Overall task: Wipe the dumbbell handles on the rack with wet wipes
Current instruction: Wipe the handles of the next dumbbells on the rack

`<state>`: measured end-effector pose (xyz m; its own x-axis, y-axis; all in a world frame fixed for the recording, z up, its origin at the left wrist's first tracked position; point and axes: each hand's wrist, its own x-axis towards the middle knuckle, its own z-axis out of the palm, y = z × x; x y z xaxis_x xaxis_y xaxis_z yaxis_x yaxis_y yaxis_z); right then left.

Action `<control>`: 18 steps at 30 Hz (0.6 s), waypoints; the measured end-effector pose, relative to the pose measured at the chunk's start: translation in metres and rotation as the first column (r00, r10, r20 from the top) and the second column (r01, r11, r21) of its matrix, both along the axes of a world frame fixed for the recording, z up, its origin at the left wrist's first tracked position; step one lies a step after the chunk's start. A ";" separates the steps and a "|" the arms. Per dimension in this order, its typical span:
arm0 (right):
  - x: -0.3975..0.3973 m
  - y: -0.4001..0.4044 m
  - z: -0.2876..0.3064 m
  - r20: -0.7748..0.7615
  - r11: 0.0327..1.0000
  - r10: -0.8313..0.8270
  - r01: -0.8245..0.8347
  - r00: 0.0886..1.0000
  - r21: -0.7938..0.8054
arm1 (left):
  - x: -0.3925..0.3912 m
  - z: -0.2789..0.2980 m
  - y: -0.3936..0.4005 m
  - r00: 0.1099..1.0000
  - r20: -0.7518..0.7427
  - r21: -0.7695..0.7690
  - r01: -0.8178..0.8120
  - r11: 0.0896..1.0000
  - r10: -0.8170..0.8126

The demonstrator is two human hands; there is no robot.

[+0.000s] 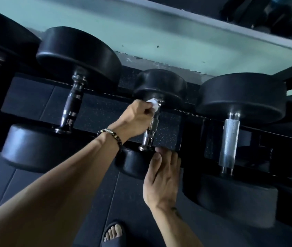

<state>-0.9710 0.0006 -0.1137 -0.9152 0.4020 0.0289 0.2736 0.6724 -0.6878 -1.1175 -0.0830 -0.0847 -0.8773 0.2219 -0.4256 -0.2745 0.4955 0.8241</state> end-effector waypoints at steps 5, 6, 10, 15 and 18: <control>0.001 0.000 -0.002 -0.003 1.000 -0.019 0.019 1.000 -0.005 | 0.018 -0.007 -0.017 0.989 0.050 -0.160 0.144 0.976 -0.138; 0.001 -0.001 -0.002 0.002 1.000 -0.021 0.021 1.000 -0.008 | 0.019 -0.010 -0.019 0.989 0.076 -0.165 0.141 0.976 -0.130; 0.001 -0.001 -0.002 0.006 1.000 -0.023 0.023 1.000 0.018 | -0.004 -0.008 0.002 0.993 0.036 0.070 -0.119 0.990 0.117; 0.001 -0.001 -0.005 -0.008 0.999 -0.036 0.036 0.999 0.039 | 0.000 -0.009 0.002 0.999 0.042 -0.148 -0.012 0.989 0.018; 0.000 -0.002 -0.003 0.001 0.999 -0.043 0.043 0.999 0.031 | 0.010 -0.012 -0.007 0.995 0.101 -0.185 0.045 0.982 -0.027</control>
